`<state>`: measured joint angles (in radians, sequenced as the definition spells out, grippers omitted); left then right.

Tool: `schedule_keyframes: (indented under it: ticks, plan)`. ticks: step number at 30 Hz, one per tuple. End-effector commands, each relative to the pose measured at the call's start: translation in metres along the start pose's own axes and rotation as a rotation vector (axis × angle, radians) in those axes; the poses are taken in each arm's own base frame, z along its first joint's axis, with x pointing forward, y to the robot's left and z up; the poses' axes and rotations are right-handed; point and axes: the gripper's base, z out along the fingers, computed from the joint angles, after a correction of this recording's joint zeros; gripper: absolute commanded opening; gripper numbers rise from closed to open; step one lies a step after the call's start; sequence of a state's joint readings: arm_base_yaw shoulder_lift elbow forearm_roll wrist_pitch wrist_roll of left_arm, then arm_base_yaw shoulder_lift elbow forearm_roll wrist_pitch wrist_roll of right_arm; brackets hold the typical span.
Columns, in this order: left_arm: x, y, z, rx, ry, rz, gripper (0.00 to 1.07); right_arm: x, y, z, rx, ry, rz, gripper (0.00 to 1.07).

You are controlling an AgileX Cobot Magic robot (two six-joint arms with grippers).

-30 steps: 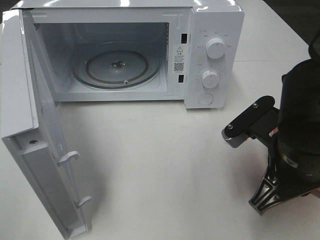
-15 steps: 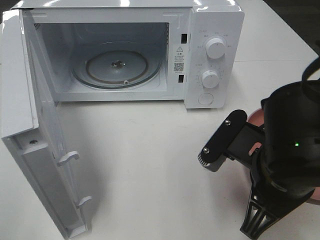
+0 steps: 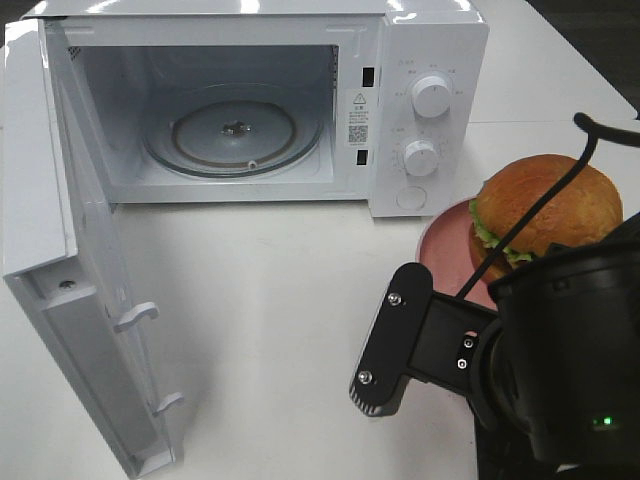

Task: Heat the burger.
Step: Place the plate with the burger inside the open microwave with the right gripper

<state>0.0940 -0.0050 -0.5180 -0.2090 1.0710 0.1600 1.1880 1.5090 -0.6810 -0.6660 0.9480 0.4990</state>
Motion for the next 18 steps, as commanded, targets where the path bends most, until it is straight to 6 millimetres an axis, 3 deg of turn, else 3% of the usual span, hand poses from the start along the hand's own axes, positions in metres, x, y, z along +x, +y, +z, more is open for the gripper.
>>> schedule_keyframes:
  ticks: [1,18]
  plan:
    - [0.002,-0.001,-0.002,0.005,-0.013,-0.008,1.0,-0.001,-0.004,-0.005,0.074,-0.022,-0.072,0.0]
    - [0.002,-0.001,-0.002,0.005,-0.013,-0.008,1.0,-0.012,0.008,-0.012,0.064,-0.155,-0.298,0.0]
